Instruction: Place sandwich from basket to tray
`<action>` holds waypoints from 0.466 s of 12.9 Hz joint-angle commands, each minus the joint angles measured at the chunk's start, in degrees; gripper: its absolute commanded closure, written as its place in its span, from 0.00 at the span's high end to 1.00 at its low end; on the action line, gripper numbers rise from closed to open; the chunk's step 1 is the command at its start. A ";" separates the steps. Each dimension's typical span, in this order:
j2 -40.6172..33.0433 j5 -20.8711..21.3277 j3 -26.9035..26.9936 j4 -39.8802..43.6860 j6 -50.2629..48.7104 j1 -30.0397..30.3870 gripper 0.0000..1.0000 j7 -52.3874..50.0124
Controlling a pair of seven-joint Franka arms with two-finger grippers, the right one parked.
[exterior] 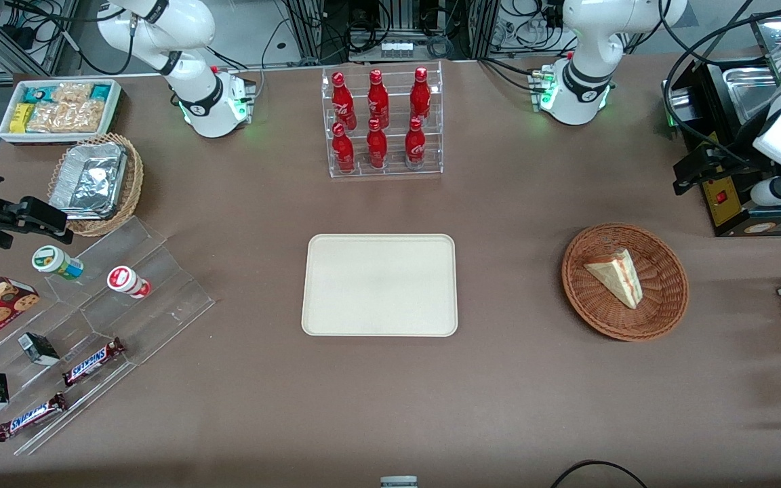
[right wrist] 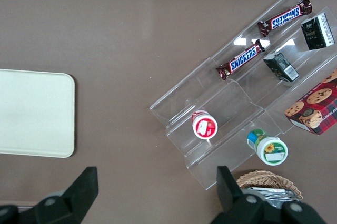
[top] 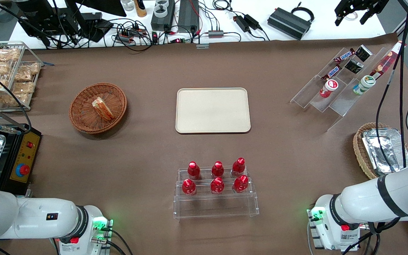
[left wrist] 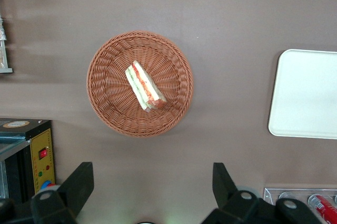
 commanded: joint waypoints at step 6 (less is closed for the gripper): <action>-0.03 0.90 -1.11 0.51 -1.72 0.84 1.00 0.11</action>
